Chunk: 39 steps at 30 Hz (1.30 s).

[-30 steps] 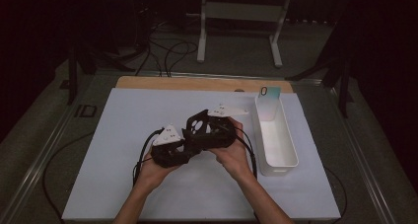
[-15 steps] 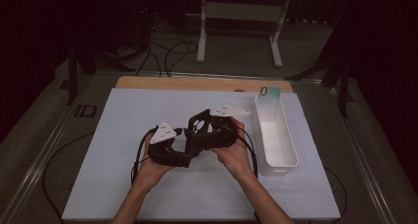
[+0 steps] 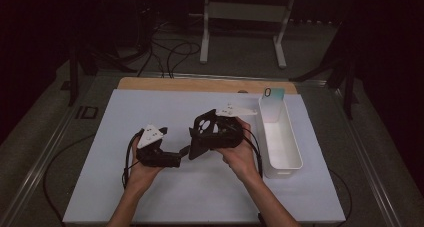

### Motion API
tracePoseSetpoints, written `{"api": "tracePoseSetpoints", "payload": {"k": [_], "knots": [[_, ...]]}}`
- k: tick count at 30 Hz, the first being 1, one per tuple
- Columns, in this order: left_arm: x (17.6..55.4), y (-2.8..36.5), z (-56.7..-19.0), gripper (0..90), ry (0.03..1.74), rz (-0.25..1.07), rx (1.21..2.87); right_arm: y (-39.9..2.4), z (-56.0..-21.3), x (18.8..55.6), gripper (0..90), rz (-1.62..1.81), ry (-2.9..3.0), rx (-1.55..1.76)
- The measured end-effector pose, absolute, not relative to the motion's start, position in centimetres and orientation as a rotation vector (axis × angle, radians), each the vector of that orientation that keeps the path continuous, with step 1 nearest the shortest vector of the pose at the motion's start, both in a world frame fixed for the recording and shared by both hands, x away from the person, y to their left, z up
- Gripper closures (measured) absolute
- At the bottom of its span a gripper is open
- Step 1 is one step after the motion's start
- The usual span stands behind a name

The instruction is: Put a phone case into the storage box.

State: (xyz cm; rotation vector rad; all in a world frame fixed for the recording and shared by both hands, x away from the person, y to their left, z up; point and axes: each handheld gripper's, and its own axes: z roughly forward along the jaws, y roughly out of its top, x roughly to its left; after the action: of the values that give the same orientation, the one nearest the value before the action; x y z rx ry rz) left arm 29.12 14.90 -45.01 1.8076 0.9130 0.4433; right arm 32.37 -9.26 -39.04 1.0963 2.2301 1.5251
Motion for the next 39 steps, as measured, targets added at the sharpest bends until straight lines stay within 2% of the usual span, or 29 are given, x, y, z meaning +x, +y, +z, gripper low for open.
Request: {"api": "tracePoseSetpoints", "payload": {"k": [16, 23, 39], "knots": [[26.9, 20.3, -48.2, 0.3, 1.054, 0.564, 1.759, -9.2, -39.0, 32.4, 13.0, 1.533, 2.225, 1.100], [26.1, 21.3, -49.5, 0.3, 1.079, 0.601, 1.775, -9.1, -38.9, 32.3, 13.0, 1.546, 2.219, 1.103], [26.6, 22.8, -50.3, 0.6, 1.204, 0.581, 1.674, -10.3, -36.9, 33.6, 13.0, 1.529, 2.141, 1.115]]}}
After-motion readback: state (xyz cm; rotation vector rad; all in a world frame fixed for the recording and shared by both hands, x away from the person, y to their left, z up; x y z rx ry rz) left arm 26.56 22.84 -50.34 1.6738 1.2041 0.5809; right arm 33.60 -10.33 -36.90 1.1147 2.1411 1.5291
